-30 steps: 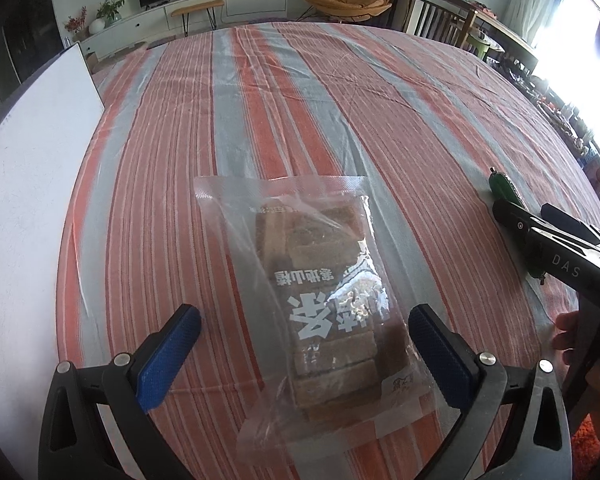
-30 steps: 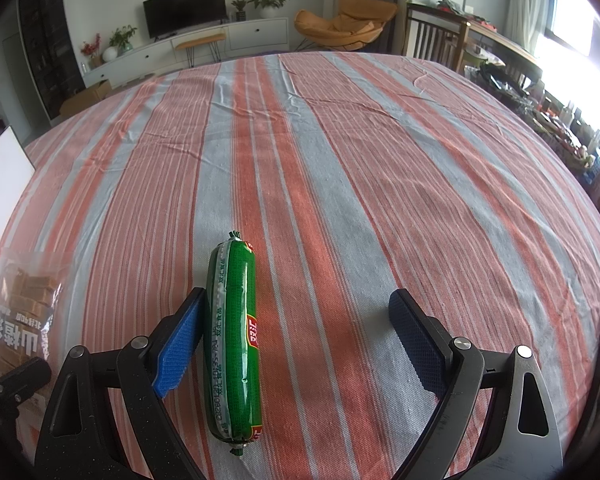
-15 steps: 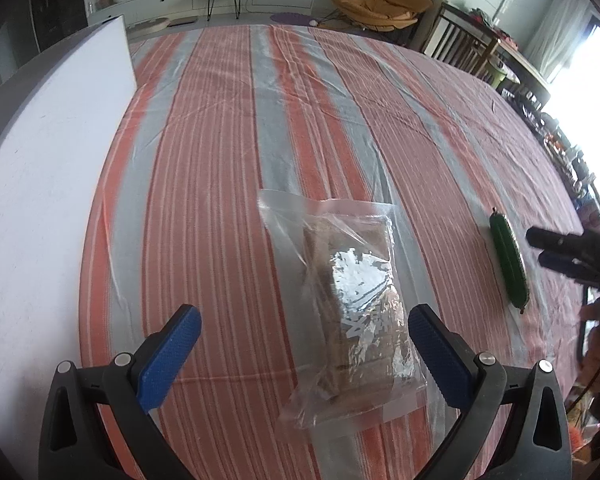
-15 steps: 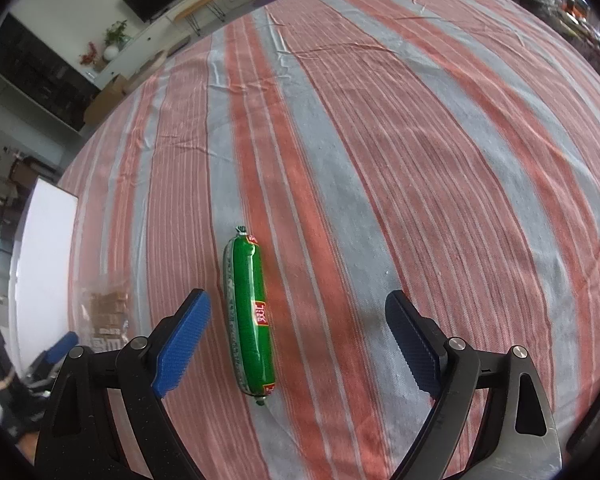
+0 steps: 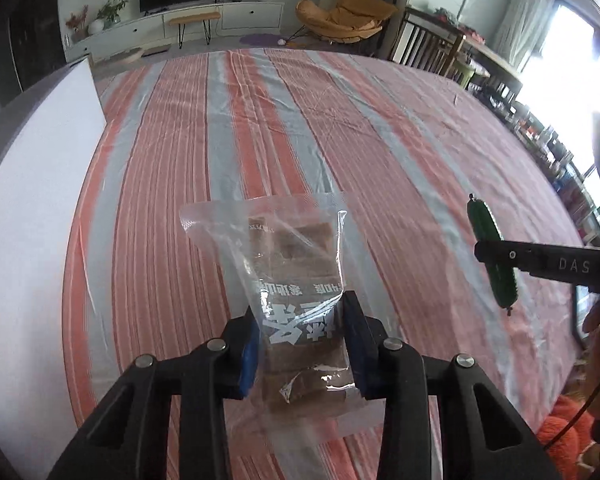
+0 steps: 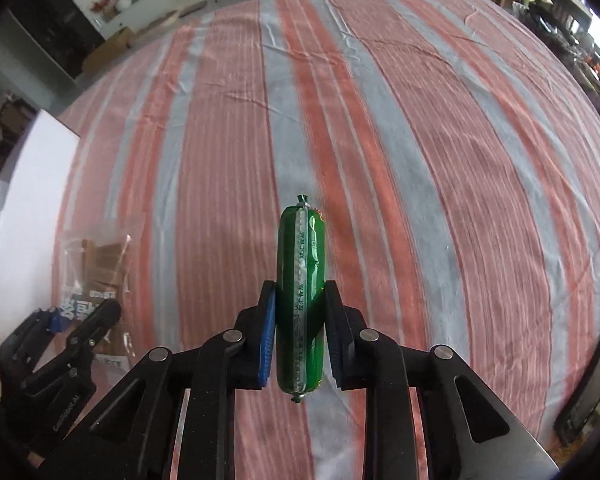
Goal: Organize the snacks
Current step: 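Carry the biscuit bag and green sausage into the box and release both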
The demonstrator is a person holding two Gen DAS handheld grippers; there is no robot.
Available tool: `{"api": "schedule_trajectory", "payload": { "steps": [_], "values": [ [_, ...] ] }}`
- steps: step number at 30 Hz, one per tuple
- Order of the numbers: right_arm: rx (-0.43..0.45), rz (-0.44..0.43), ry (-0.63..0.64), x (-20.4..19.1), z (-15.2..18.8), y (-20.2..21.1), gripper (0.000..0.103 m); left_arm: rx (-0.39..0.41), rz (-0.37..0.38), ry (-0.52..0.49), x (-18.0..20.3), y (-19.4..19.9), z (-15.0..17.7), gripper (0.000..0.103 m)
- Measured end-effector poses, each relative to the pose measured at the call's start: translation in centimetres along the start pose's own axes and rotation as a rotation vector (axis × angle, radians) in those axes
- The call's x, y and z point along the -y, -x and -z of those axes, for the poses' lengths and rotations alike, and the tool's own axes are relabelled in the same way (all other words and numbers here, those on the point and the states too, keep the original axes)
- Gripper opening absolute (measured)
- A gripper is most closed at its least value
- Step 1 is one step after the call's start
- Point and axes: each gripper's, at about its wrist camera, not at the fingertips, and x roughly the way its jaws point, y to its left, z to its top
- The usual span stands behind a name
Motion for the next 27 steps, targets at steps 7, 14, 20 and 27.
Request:
{"api": "schedule_trajectory", "payload": {
  "steps": [7, 14, 20, 27],
  "values": [
    [0.108, -0.146, 0.044, -4.8, 2.2, 7.0, 0.023, 0.113, 0.198, 0.127, -2.6, 10.2, 1.0, 0.036],
    [0.176, -0.407, 0.219, -17.7, 3.9, 12.6, 0.023, 0.323, 0.076, 0.176, -10.0, 23.4, 3.4, 0.036],
    [0.109, -0.558, 0.392, -29.4, 7.2, 11.1, 0.024, 0.301, -0.300, 0.258, -18.5, 25.2, 7.0, 0.037],
    [0.070, -0.496, 0.478, -33.0, 9.6, 8.5, 0.039, 0.311, -0.436, 0.260, -20.2, 25.1, 9.4, 0.091]
  ]
}}
